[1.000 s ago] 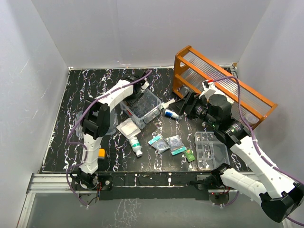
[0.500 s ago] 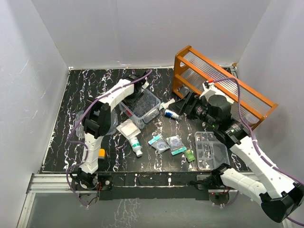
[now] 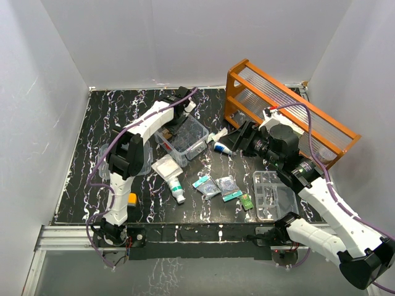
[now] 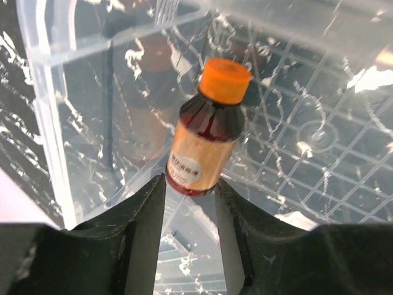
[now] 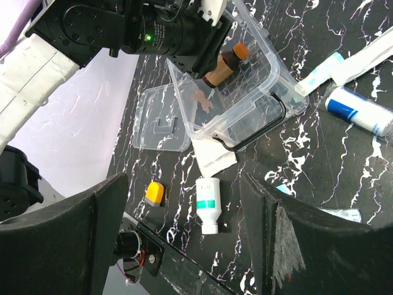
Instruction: Organize the medicine kit
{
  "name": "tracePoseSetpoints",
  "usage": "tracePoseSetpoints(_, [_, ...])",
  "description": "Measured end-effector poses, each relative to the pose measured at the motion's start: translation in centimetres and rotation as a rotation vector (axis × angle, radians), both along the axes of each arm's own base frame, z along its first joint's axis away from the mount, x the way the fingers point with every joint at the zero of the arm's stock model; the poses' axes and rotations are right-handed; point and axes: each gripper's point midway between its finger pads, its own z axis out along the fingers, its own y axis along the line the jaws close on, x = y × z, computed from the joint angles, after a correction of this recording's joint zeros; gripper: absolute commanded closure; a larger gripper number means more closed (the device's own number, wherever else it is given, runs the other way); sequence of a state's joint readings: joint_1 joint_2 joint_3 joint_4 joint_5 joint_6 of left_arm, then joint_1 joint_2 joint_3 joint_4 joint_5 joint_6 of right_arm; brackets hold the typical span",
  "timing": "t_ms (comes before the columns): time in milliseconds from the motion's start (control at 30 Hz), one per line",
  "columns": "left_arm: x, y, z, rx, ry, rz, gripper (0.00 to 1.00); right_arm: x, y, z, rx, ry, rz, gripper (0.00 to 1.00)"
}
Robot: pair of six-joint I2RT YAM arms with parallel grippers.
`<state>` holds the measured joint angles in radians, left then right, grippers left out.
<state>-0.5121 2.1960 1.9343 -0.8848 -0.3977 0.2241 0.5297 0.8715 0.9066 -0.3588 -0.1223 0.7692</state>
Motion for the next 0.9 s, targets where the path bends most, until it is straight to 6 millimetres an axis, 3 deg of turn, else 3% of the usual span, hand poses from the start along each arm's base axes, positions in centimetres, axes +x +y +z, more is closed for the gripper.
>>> tracePoseSetpoints(267, [0.8,-2.1,-1.9,-0.104,-0.014,-0.047,0.63,0.0,0.0,0.0,0.0,0.0,-0.003,0.29])
tracePoseSetpoints(333, [0.8,-2.1,-2.4,-0.102,-0.016,-0.051,0.63,0.0,0.0,0.0,-0.001,0.0,-0.003,0.3])
tracePoseSetpoints(567, [2.1,-1.3,-2.6,-0.054,-0.096,-0.046,0.81,-0.1,0.1,-0.1,0.0,0.003,0.004,0.3])
tracePoseSetpoints(900, [0.7,-0.2,-2.1,-0.03,-0.098,-0.043,0.83,-0.2,0.1,-1.2,-0.011,0.026,0.008,0.3])
